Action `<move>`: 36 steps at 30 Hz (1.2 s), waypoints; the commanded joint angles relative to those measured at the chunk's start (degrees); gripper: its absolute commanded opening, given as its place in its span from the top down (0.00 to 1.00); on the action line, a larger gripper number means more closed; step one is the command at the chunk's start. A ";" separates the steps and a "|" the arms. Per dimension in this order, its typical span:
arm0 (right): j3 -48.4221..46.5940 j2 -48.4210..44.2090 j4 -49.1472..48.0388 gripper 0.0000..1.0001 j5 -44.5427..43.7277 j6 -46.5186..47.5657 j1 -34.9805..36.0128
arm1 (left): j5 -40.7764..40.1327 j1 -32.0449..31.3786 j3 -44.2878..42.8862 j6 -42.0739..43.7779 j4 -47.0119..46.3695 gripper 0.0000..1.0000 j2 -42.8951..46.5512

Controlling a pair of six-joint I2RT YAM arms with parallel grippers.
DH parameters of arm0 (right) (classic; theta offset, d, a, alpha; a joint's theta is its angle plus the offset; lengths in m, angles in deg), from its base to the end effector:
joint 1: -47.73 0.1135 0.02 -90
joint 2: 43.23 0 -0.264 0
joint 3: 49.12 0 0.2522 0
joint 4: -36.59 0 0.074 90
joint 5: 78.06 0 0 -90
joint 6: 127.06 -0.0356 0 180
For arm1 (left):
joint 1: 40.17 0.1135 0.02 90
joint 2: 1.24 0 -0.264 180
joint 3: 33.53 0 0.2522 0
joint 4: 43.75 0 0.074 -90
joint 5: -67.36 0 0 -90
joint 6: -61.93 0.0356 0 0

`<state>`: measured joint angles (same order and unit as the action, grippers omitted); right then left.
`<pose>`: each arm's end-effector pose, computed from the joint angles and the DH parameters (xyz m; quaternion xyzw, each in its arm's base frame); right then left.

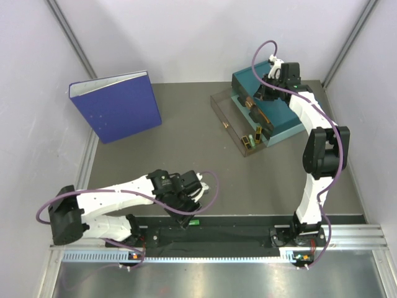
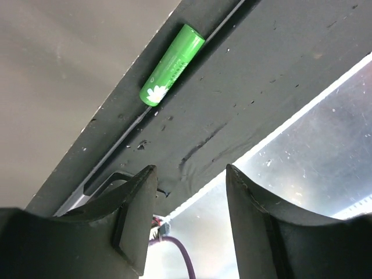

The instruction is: Organize the makeup

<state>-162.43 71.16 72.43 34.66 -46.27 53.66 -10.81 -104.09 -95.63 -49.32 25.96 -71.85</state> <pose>0.4627 0.0619 0.2850 -0.0629 0.8793 0.2324 0.4110 0.0831 -0.1864 0.2187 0.3698 0.9178 -0.1445 0.0058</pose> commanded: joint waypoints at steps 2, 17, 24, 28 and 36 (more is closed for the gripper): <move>3.92 4.53 15.27 0.90 -4.35 2.71 2.24 | -7.78 -6.29 1.23 -4.49 0.83 0.44 5.48; 8.56 -13.11 19.49 0.83 -2.51 6.31 13.38 | -22.03 2.82 -18.89 2.60 -1.53 0.13 -3.03; 19.47 -23.68 18.60 0.78 -1.88 5.26 24.11 | -14.84 32.92 -23.20 12.72 -5.14 0.01 -11.64; 21.93 -27.11 19.67 0.71 -9.80 1.42 28.34 | -5.43 42.11 -28.12 19.31 -4.35 0.01 -19.29; 18.61 -24.48 16.24 0.70 -17.71 -4.41 28.17 | -1.64 43.35 -35.42 20.82 -4.53 0.01 -26.33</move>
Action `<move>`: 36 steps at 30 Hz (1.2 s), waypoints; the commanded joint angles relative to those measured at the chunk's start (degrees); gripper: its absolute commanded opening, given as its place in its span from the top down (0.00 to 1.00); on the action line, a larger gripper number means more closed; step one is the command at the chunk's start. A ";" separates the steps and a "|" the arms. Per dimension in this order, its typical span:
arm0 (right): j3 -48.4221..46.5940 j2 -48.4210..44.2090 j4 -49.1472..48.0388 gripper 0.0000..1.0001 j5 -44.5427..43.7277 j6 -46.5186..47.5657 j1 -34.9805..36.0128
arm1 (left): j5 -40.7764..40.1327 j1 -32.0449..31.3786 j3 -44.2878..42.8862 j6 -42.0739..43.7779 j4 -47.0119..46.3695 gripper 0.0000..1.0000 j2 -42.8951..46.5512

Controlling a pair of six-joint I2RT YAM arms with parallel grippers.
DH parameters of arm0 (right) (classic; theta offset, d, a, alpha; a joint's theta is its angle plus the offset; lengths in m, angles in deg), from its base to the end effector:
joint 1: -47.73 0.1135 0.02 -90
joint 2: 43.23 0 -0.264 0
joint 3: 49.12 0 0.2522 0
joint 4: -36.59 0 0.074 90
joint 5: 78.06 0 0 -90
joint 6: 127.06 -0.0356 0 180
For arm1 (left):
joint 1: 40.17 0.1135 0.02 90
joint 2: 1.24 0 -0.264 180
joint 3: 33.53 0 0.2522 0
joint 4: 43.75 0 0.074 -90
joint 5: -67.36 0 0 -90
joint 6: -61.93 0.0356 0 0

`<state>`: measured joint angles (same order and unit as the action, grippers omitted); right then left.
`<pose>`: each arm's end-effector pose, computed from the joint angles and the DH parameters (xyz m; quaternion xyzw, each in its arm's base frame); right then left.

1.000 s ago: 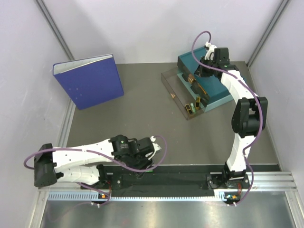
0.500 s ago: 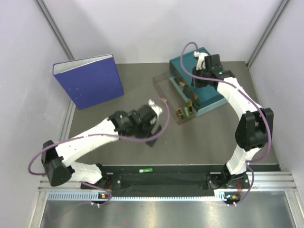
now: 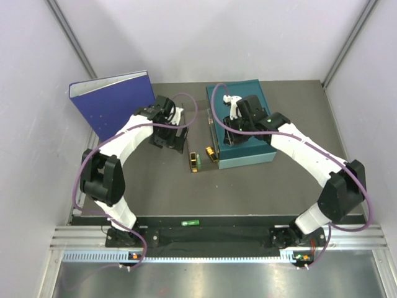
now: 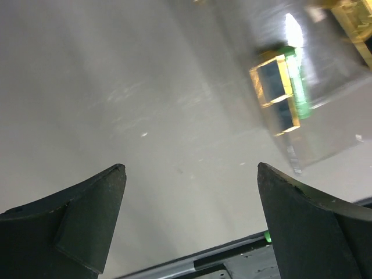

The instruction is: Organize the makeup

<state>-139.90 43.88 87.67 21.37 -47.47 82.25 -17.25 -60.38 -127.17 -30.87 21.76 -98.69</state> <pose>0.2704 0.1931 0.3130 -0.2231 0.9019 0.2091 0.3052 0.3222 -0.1222 0.2561 0.1571 0.9701 -0.0811 0.1665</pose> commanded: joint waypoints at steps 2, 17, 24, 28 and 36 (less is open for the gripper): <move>-6.47 3.15 -0.84 0.70 -4.07 -3.38 0.19 | 6.12 -0.36 -4.32 2.19 -1.03 0.01 0.42; -28.17 19.92 6.97 1.00 1.82 1.53 7.05 | 4.90 3.41 -5.90 1.49 -4.02 0.01 1.39; -37.06 30.56 17.68 1.00 -5.99 0.05 7.58 | 4.28 7.02 -9.33 0.26 -0.77 0.01 -1.77; -39.18 31.80 19.89 1.00 -12.84 -0.31 7.23 | 4.46 7.20 -10.74 0.44 0.46 0.01 -2.83; -37.61 32.16 22.88 1.00 -19.45 0.75 3.10 | 4.54 7.20 -11.79 0.70 0.11 0.01 -4.24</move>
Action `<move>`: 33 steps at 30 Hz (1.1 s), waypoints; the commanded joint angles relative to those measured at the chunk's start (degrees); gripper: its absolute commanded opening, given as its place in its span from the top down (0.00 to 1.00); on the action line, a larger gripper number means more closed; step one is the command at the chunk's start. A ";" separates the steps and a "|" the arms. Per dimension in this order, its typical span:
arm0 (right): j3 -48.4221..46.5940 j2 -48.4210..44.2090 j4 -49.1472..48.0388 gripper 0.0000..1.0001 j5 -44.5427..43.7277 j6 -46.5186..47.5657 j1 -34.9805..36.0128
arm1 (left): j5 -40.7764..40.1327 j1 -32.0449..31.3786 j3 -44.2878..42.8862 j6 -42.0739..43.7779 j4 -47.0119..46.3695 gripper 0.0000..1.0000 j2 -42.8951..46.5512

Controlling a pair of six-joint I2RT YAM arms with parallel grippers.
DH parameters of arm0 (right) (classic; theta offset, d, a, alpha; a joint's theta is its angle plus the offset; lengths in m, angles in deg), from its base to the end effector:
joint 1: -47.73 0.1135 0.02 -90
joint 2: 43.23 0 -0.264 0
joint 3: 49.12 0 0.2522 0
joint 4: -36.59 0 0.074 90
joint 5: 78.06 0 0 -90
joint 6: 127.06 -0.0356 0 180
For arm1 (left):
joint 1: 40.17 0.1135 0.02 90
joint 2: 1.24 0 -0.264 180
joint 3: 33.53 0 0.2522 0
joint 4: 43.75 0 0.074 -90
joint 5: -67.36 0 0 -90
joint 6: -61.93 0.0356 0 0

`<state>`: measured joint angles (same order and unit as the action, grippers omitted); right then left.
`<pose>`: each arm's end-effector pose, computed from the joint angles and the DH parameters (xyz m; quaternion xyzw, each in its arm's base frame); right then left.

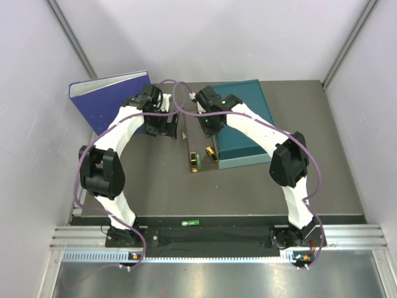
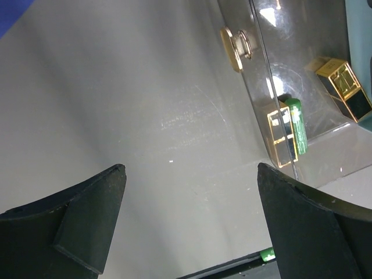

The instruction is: Organize the makeup

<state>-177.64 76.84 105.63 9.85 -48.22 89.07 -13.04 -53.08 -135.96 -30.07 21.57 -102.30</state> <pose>0.3429 0.2999 0.2836 -0.2473 0.9349 0.0964 0.2354 0.3600 -0.0886 0.2806 0.1111 0.9647 -0.1100 0.2121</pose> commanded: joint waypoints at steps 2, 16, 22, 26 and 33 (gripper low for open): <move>1.11 -1.15 4.83 1.00 -9.51 1.84 -4.95 | 0.50 -0.10 -3.36 -0.11 0.57 0.01 -1.07; 5.60 -0.28 1.58 1.00 -11.45 3.95 -18.57 | 1.99 -0.10 -5.99 -0.90 1.10 0.01 -3.80; 3.23 3.50 0.79 1.00 -12.50 5.88 -22.35 | 1.91 -0.10 -7.14 -1.16 1.53 0.01 -4.85; 1.65 3.42 -0.53 1.00 -12.59 8.43 -23.15 | 1.91 -0.10 -7.66 -1.16 1.45 0.01 -5.20; 2.70 -1.67 -5.71 1.00 -11.90 9.93 -22.45 | 3.49 -0.10 -7.49 -0.64 -1.27 0.01 -4.33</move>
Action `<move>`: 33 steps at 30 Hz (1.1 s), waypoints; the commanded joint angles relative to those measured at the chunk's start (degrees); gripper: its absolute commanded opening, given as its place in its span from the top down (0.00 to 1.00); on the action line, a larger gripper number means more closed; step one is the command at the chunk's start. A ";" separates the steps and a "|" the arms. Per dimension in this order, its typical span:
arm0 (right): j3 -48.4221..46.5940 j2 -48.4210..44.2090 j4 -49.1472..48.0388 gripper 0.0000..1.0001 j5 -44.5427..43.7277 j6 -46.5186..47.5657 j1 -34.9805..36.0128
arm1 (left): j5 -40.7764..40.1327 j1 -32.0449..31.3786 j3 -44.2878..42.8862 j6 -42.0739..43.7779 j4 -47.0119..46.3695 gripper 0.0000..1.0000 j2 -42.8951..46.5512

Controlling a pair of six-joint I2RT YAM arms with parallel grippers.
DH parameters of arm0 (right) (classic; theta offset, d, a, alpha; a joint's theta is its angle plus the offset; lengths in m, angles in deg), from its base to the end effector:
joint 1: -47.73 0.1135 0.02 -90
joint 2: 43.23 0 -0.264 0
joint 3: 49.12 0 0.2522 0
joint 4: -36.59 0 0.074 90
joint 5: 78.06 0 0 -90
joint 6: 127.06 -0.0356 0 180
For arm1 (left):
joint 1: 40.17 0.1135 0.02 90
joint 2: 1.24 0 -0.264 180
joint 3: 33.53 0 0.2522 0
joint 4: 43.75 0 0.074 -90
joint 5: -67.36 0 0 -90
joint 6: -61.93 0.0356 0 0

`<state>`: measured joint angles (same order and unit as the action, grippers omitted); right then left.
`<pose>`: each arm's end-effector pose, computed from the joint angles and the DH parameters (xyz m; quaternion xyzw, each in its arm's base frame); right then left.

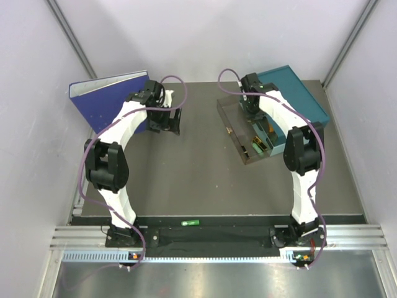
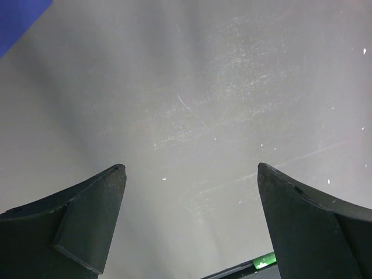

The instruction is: Organize the makeup

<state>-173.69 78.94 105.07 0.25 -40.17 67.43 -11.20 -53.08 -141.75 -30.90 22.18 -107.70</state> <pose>0.4324 0.1472 0.2480 -0.1195 0.9661 -0.0569 0.2218 0.3828 -0.0950 0.2764 0.1074 0.9641 -0.1267 0.2070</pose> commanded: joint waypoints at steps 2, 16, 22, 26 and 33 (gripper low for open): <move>-1.52 -6.22 -6.37 1.00 -1.85 2.59 -0.20 | 2.53 -0.10 -1.70 0.02 -2.85 0.01 1.34; 3.66 -19.24 -6.65 0.95 5.09 1.97 11.31 | 10.70 1.57 4.45 -3.84 -8.22 0.01 5.03; 6.39 -21.71 -3.48 0.84 10.88 2.23 22.03 | 19.92 6.22 10.60 -6.75 -11.55 0.01 7.74; 10.94 -23.11 -2.07 0.73 14.75 2.59 29.40 | 21.16 6.93 12.19 -5.17 -11.30 0.01 8.28; 21.85 -26.89 -3.56 0.60 18.36 4.00 40.05 | 25.81 8.07 10.26 -3.93 -8.57 0.01 5.30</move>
<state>-155.72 57.19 101.68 14.96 -36.35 102.58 9.15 -45.78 -129.95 -35.33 13.74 -102.74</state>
